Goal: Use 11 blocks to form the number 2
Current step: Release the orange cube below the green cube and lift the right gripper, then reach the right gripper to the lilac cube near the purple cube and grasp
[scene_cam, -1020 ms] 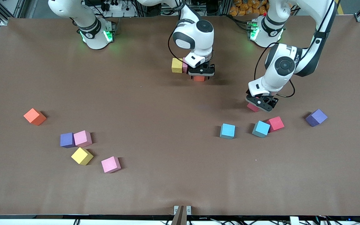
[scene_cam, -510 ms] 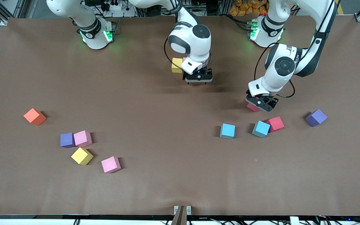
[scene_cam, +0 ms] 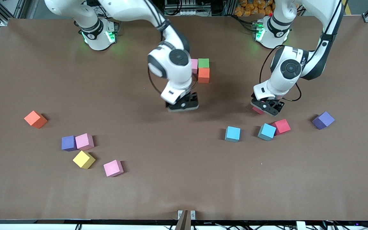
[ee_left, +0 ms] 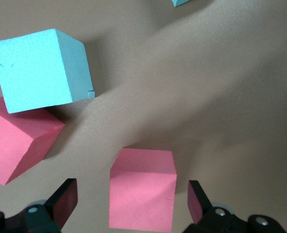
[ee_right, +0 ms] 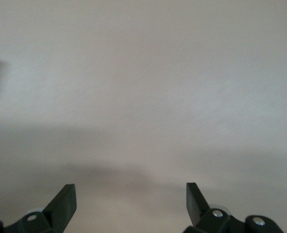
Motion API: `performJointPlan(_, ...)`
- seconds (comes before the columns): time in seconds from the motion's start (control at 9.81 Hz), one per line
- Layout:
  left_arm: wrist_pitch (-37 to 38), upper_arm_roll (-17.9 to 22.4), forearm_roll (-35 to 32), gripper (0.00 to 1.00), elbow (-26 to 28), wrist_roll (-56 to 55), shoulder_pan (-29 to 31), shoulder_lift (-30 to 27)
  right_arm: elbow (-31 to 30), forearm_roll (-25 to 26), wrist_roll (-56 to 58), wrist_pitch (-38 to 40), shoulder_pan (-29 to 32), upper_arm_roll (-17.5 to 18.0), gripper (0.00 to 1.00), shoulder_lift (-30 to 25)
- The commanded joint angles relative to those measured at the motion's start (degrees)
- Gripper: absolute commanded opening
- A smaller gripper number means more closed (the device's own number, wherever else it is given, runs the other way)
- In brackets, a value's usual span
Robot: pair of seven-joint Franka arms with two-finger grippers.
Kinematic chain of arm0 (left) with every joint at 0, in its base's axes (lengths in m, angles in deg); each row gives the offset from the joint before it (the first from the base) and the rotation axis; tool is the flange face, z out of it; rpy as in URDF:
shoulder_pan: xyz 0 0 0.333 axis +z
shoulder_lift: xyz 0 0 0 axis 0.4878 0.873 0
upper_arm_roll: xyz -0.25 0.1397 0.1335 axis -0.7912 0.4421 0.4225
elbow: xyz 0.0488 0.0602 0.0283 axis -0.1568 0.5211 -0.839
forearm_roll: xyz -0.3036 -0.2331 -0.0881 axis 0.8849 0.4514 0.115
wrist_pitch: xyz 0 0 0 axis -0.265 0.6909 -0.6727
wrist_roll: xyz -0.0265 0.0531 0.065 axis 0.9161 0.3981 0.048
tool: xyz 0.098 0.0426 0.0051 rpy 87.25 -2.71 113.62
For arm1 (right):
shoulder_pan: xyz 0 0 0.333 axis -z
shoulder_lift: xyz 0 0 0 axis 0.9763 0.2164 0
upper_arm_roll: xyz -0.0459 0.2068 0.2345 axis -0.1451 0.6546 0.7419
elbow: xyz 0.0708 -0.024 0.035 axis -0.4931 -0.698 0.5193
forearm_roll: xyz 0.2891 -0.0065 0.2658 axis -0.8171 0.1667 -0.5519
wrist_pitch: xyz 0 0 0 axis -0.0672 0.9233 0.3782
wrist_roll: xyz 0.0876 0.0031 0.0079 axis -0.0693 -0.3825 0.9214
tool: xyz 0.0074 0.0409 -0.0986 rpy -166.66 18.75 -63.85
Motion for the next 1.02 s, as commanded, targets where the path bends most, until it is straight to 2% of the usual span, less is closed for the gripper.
performJointPlan(0.0,-0.4,0.3,1.3,1.0,-1.0,-0.7,-0.7,1.0,-0.5,0.3,8.9,1.6,6.0,1.4,1.0,-2.2)
performJointPlan(0.41,-0.4,0.3,1.2,1.0,-0.9,-0.7,-0.8,1.2,-0.7,-0.3,28.3,2.9,16.0,1.5,1.0,-2.2)
performJointPlan(0.61,-0.4,0.3,1.3,1.0,-1.0,-0.7,-0.8,1.1,-0.6,-4.3,38.2,2.9,20.0,1.5,1.0,-2.0)
performJointPlan(0.92,-0.4,0.3,1.3,1.0,-1.0,-0.8,-0.8,1.1,-0.1,-4.7,48.7,2.1,25.3,1.5,1.0,-0.7)
